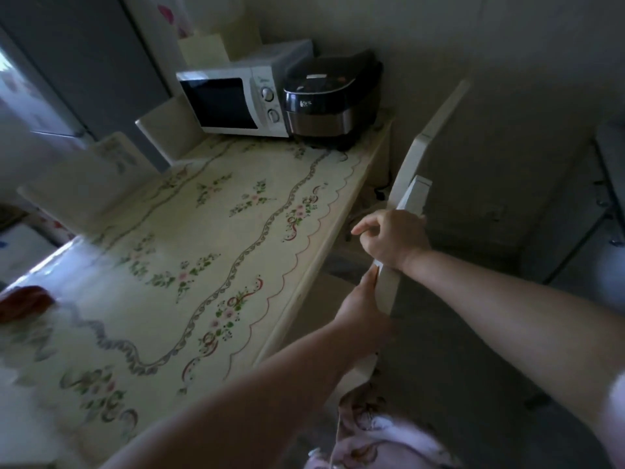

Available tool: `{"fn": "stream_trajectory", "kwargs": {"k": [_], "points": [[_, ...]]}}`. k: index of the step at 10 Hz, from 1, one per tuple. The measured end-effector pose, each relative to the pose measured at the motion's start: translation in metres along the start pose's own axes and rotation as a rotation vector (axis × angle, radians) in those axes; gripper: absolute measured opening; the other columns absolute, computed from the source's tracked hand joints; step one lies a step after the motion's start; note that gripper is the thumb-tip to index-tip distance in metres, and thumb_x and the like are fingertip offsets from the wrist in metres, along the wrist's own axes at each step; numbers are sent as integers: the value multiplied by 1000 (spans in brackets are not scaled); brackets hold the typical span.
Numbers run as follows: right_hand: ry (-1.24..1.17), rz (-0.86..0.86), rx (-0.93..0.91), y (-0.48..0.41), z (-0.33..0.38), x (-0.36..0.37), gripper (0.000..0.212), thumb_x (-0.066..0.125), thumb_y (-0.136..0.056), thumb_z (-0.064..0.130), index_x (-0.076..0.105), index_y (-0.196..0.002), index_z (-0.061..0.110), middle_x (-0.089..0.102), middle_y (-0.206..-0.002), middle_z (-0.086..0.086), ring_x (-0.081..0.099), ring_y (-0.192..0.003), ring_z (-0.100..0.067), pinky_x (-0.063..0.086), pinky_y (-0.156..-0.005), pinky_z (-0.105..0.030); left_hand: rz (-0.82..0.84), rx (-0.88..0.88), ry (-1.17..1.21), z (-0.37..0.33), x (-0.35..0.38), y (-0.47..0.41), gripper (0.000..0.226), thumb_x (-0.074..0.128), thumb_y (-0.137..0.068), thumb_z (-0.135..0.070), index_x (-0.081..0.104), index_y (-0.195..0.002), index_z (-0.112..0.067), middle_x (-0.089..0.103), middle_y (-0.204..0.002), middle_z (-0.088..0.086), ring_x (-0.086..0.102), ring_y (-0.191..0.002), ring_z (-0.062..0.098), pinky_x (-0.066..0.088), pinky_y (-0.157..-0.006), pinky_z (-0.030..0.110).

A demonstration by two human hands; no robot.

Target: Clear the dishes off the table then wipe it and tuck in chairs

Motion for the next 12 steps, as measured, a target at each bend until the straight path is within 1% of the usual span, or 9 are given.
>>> {"fn": "stream_trajectory", "kwargs": {"k": [1, 2, 3, 4, 6, 7, 8, 10, 12], "points": [[0, 36, -27, -33, 11, 17, 25, 52, -88, 26, 72, -102, 32, 69, -110, 13, 60, -101, -9, 13, -58, -6, -21, -13, 18, 4, -24, -16, 100, 70, -79, -8, 9, -152, -35, 49, -133, 5, 53, -116, 23, 51, -89, 35], [-39, 48, -54, -56, 13, 27, 23, 53, -86, 26, 72, -99, 32, 71, -106, 11, 62, -96, -9, 42, -69, -16, -8, -16, 20, 1, -42, -25, 98, 69, -80, -9, 8, -152, -37, 47, -123, 2, 52, -108, 21, 50, -81, 31], [-87, 61, -47, -71, 15, 32, 22, 54, -84, 30, 72, -97, 30, 72, -102, 10, 64, -93, -11, 50, -89, -36, -13, -53, 2, 1, -53, -35, 99, 69, -81, -10, 7, -152, -38, 46, -130, 6, 52, -111, 23, 51, -83, 33], [-79, 33, -47, -73, 13, 32, 28, 49, -80, 38, 72, -95, 32, 72, -99, 11, 64, -92, -12, 48, -91, -43, -16, -58, 7, 0, -53, -40, 100, 69, -80, -9, 7, -152, -40, 48, -128, 6, 51, -102, 19, 50, -78, 29], [37, 78, -80, -56, 15, 38, 22, 53, -87, 31, 70, -100, 31, 70, -100, 9, 62, -94, -14, 41, -82, -30, -29, -50, 12, 11, -46, -22, 100, 70, -80, -10, 7, -151, -41, 51, -128, 5, 58, -109, 24, 54, -82, 33], [104, 132, -20, -55, 21, 32, 22, 51, -87, 32, 68, -101, 33, 70, -104, 9, 60, -105, -18, 28, -108, -50, -7, -24, 26, 9, -50, -19, 100, 73, -80, -16, 8, -153, -36, 48, -135, 4, 51, -113, 19, 44, -82, 25], [300, 213, -38, -47, 39, 23, 25, 51, -89, 33, 66, -107, 36, 67, -109, 10, 55, -116, -20, -1, -111, -67, -38, -2, 48, 6, -55, -9, 78, 70, -85, -29, 26, -149, -26, 48, -138, 3, 48, -117, 17, 40, -88, 27], [304, 235, -92, -15, 83, 20, 20, 52, -91, 30, 65, -105, 34, 68, -106, 11, 59, -109, -15, 0, -113, -65, -189, -185, 33, 45, -100, 30, 38, 48, -97, -26, 63, -119, 2, 64, -104, 17, 62, -101, 32, 49, -93, 39], [265, 292, -190, 9, 132, 24, 23, 50, -91, 26, 68, -106, 30, 69, -107, 6, 61, -104, -18, 10, -116, -57, -304, -344, 7, 95, -130, 70, 30, 54, -91, -25, 67, -106, -2, 69, -109, 13, 65, -97, 27, 53, -83, 37]]}}
Point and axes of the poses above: each hand's wrist, its own y-axis away from the middle knuckle, its own x-axis out of the palm, z = x × y, the point moved 1 cm from there along -y, towards the middle knuckle
